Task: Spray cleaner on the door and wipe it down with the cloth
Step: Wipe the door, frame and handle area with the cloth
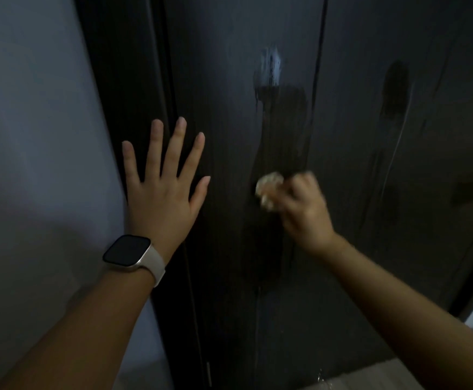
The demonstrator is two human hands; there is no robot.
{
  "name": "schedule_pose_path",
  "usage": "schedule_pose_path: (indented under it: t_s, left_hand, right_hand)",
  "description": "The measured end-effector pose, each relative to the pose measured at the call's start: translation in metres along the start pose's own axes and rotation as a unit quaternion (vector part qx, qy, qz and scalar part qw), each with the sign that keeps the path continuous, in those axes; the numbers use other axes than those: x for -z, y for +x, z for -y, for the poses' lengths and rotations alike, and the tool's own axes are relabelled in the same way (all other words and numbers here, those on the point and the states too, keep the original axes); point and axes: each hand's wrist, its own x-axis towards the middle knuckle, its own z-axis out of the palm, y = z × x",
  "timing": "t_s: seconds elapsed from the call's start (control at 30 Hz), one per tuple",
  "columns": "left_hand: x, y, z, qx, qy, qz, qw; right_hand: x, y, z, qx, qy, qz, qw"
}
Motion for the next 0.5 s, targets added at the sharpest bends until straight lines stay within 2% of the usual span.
schedule_pose_path:
  t_s: [0.07,0.13,0.33,0.43,0.5]
  left_hand:
    - [-0.001,0.0,0.001,-0.001,-0.004,-0.004,1.0]
    - [-0.001,0.0,0.001,-0.001,-0.006,-0.003,1.0]
    - [0.001,0.0,0.001,-0.004,-0.007,-0.002,1.0]
    - [0.002,0.001,0.002,-0.003,-0.008,0.008,1.0]
    - [0.005,0.001,0.001,-0.002,-0.012,0.019,1.0]
  right_hand:
    - [0.002,0.03,-0.008,-0.081,-0.01,-0.057,0.995]
    - [-0.004,0.021,-0.002,-0.111,-0.019,-0.048,0.993]
    - [-0.017,-0.057,0.047,-0.106,0.066,0.061,0.99]
    - [-0.014,-0.052,0.042,-0.081,0.063,0.076,0.992]
    - [-0.002,-0.019,0.032,-0.058,0.07,0.077,0.993]
